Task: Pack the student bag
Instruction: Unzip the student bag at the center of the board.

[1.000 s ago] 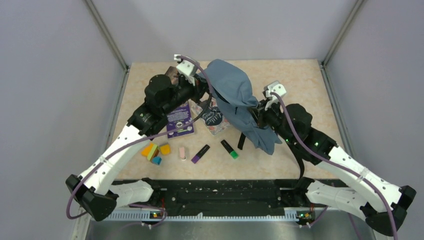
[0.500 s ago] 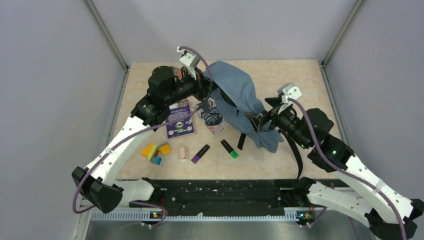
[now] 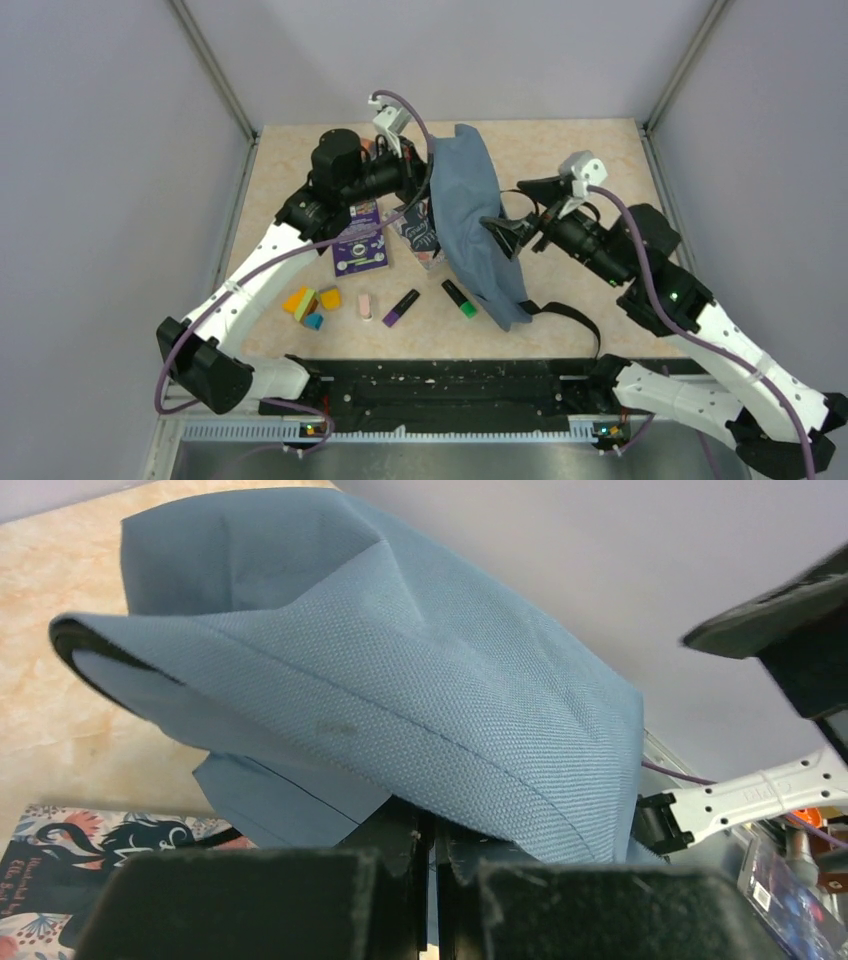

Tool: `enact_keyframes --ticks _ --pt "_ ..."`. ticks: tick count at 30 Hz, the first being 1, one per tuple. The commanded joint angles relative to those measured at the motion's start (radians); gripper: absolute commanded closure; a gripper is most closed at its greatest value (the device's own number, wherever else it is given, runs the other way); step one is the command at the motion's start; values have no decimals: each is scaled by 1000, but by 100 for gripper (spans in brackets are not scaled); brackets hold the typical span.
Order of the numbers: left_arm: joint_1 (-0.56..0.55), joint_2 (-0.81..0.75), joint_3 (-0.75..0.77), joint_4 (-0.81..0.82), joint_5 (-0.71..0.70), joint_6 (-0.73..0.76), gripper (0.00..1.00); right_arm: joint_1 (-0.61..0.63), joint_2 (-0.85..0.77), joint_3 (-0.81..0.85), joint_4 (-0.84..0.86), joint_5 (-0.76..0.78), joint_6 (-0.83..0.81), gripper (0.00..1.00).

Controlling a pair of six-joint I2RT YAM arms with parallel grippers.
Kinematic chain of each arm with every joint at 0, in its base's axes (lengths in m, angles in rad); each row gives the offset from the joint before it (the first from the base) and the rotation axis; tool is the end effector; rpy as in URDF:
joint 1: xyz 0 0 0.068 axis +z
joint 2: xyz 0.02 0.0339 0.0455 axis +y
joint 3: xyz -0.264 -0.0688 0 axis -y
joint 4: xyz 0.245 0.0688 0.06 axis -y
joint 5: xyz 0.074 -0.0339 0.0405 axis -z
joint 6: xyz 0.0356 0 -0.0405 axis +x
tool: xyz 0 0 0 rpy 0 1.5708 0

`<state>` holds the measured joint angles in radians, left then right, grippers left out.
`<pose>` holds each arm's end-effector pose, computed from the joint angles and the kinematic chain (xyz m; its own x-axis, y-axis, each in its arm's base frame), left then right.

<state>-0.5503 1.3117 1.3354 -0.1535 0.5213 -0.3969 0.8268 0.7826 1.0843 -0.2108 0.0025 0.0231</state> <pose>0.2463 -0.1719 0.4209 -0.4398 -0.1235 -0.8896 0.7638 0.4697 -0.4428 0.1071 0.1162 0.4397 0.0445 0.0825 -0.9956 -0.7353 0.6773 0.0232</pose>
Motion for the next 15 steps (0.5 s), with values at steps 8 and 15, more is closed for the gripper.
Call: enact_keyframes --ticks 8,15 --pt "-1 -64 -62 131 38 31 100 -6 156 24 62 118 179 11" --pt "4 -84 -84 101 18 114 100 -6 149 4 111 98 169 95"
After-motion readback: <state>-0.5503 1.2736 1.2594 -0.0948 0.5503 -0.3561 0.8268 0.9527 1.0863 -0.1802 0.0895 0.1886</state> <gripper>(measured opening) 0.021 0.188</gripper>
